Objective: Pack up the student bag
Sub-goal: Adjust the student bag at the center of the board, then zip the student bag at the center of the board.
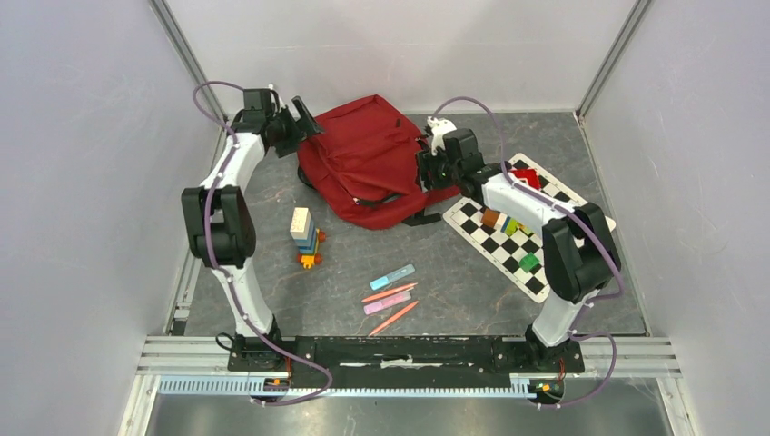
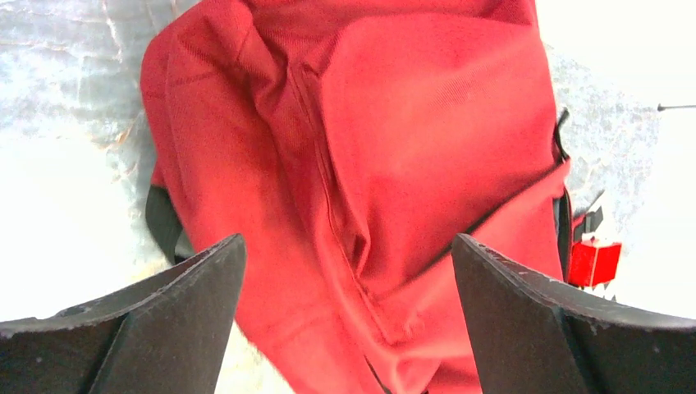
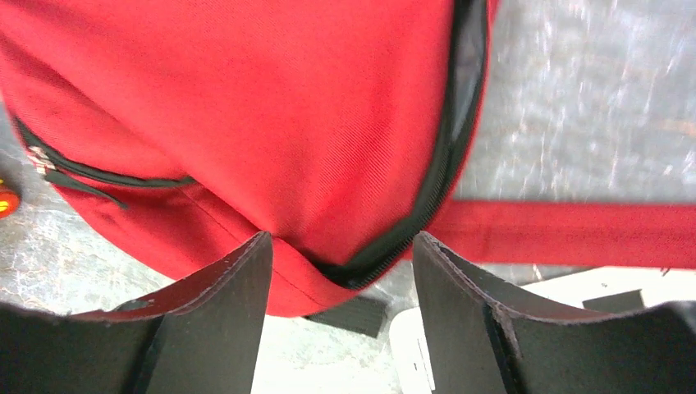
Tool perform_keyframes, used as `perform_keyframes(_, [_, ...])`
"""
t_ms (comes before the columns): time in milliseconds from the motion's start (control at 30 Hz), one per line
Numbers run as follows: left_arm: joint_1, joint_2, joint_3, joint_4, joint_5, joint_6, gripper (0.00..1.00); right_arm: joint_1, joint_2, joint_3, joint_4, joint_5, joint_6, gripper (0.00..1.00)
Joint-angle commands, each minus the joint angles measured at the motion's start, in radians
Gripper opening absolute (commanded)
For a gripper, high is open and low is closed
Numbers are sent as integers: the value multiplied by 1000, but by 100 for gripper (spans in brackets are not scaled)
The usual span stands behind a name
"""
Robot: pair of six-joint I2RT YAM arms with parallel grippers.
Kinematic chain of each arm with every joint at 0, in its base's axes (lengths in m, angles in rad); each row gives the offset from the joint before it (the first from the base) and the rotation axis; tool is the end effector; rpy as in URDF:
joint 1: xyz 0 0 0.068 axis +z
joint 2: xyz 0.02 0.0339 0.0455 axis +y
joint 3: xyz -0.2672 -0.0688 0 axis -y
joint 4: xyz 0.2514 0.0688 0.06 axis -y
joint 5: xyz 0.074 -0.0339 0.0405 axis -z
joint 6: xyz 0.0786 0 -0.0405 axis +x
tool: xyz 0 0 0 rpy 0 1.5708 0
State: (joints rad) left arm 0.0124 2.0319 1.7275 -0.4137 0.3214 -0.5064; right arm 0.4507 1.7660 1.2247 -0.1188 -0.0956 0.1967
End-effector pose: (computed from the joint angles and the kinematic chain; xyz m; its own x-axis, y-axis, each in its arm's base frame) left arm 0.5089 -0.0185 0.2369 -0.6850 -0.4687 -0.5577 -0.1214 0.8283 -0.5470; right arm 0.3914 0.1977 0.2042 -0.6393 -0.0933 -0.7633 -0.3839 0.8987 0.2118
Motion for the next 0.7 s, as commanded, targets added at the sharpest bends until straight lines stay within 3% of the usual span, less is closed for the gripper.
perform_keyframes(0, [0, -174, -124, -8, 33, 37, 100, 104, -50, 111, -1, 123, -167, 69])
perform_keyframes(233, [-62, -250, -314, -22, 140, 18, 97, 248, 90, 257, -52, -24, -292, 68])
perform_keyframes(433, [-103, -249, -357, -60, 150, 24, 93, 335, 190, 315, -67, -24, -372, 67])
perform_keyframes(667, [-112, -231, -359, -50, 119, 9, 74, 350, 281, 362, -72, 17, -407, 63])
